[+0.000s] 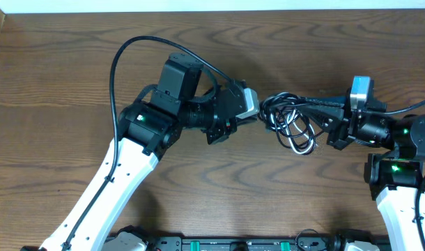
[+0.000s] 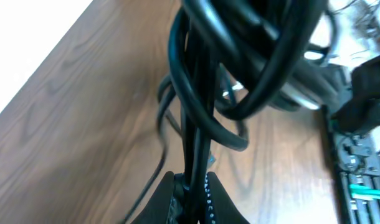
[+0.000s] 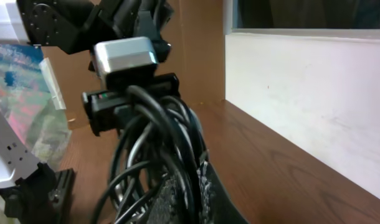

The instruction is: Untangle cables

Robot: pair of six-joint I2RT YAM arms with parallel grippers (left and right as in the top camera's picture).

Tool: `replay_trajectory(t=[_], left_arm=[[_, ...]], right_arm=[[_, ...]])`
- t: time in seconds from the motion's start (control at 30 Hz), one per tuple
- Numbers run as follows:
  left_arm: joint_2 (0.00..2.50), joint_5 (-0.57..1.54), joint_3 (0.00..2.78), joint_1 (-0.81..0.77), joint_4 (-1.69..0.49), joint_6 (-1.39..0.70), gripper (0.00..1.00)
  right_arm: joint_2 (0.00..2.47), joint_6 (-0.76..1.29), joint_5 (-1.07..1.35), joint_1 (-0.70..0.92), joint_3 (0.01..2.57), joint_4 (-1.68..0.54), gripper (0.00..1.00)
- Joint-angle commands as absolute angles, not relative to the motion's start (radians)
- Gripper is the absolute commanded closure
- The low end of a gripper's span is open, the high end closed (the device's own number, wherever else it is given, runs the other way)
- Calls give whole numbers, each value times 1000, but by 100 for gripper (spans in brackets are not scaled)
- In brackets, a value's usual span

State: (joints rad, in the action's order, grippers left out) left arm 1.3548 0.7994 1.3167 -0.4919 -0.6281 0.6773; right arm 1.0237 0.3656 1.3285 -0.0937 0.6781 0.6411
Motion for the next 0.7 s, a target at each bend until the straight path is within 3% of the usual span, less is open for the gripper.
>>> replay_trajectory(t=[0.0, 0.17, 0.47, 0.5, 0.57, 0.67], left_arm=[[1352, 590, 1326, -490, -619, 606, 93], [1352, 414, 1326, -489, -585, 491, 93], [1352, 451, 1326, -490, -582, 491, 92], [1352, 490, 1326, -490, -582, 491, 83], [1352, 598, 1326, -490, -582, 492, 44], [1352, 759, 1326, -490, -582, 492, 15]], right_arm=[[1019, 389, 1319, -90, 700, 646, 99], [1019, 389, 1319, -90, 700, 643, 99], [1019, 389, 1319, -90, 700, 643, 99], [1019, 389, 1319, -90, 700, 643, 99], [1019, 389, 1319, -90, 700, 643, 99], [1019, 389, 1319, -90, 700, 643, 99]])
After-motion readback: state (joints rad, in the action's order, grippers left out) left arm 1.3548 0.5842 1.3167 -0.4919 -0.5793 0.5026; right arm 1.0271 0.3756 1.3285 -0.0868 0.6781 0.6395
